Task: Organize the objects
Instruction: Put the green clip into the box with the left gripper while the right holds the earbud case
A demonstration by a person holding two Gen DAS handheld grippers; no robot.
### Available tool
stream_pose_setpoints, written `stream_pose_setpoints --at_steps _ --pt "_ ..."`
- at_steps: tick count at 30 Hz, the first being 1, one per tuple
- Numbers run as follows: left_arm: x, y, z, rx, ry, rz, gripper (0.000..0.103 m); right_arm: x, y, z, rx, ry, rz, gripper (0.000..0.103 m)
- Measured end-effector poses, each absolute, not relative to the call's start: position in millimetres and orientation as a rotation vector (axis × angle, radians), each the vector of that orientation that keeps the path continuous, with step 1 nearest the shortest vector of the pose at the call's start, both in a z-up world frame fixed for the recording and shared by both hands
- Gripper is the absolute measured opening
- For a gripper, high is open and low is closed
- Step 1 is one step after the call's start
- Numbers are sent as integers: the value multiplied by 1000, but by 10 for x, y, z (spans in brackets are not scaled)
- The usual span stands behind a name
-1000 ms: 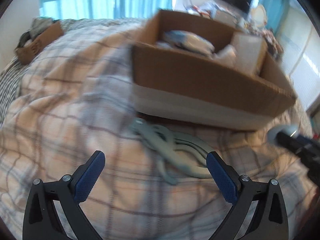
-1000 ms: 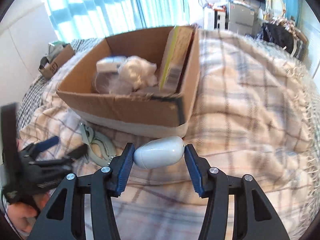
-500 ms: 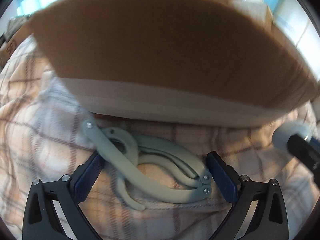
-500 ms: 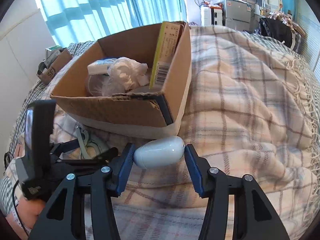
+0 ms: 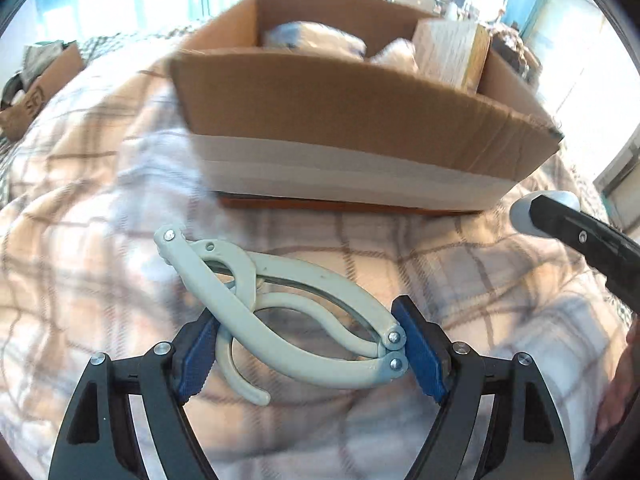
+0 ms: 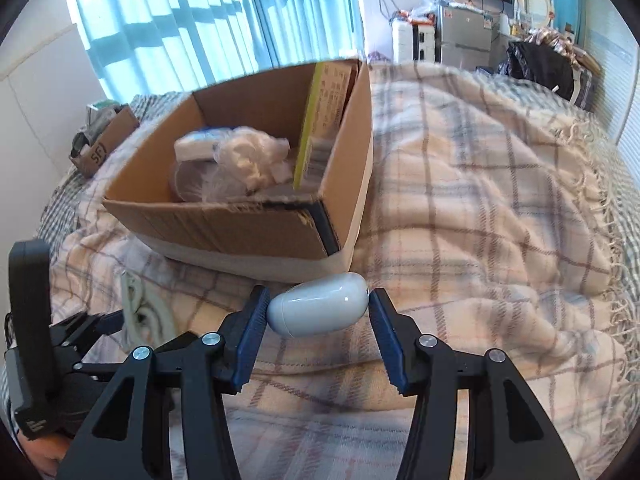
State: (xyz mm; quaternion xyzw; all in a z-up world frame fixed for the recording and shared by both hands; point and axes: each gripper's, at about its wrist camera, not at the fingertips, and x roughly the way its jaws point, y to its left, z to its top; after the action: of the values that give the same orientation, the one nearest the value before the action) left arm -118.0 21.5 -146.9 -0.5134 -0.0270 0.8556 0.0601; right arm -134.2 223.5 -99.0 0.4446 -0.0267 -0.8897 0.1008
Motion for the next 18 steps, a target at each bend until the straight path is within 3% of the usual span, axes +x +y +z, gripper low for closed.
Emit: stream_pose_setpoints --at_steps 14,15,16,18 --pt "-951 -10 -524 -1288 -90 2725 84 -995 2138 -223 1074 -31 -2725 50" --pt "-917 17 -451 -1272 -81 2734 84 -1009 2122 -177 1062 -26 -2723 49" --pt "-943 23 -383 -1259 -63 2746 84 -1024 2103 -131 1048 -22 -2718 40" --pt "-1006 19 -260 -1234 -53 2766 84 -1090 2045 -8 1024 5 -2715 38"
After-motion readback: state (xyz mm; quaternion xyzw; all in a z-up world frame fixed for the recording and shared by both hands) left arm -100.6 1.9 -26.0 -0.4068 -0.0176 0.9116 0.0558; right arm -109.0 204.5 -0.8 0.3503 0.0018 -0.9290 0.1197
